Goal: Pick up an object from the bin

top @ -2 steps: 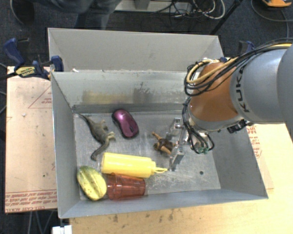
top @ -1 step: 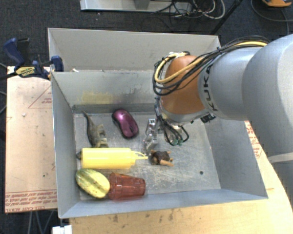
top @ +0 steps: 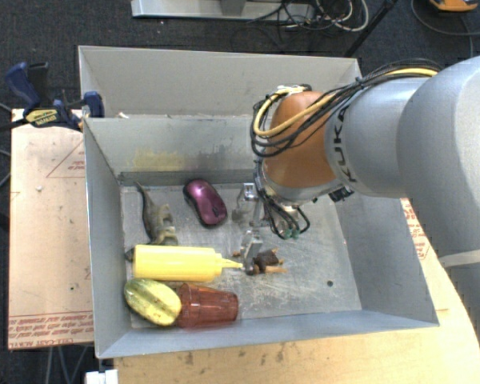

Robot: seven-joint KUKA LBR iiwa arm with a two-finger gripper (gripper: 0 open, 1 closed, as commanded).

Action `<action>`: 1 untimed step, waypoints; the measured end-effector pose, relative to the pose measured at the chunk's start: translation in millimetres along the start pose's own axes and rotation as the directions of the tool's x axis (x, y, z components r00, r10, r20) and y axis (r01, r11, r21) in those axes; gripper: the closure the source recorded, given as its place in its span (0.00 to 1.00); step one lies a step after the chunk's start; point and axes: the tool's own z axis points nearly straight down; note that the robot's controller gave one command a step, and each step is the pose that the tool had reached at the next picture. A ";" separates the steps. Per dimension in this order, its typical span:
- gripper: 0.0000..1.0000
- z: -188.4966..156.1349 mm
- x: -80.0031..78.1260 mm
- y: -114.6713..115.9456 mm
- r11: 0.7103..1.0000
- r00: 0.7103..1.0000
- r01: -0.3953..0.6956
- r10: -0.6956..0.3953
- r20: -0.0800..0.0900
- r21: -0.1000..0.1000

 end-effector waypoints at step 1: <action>0.00 0.0 0.0 0.0 1.000 1.000 0.000 0.000 0.000 0.000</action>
Offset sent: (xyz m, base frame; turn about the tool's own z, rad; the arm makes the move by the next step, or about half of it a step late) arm -0.0289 -0.0647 -0.0040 0.2030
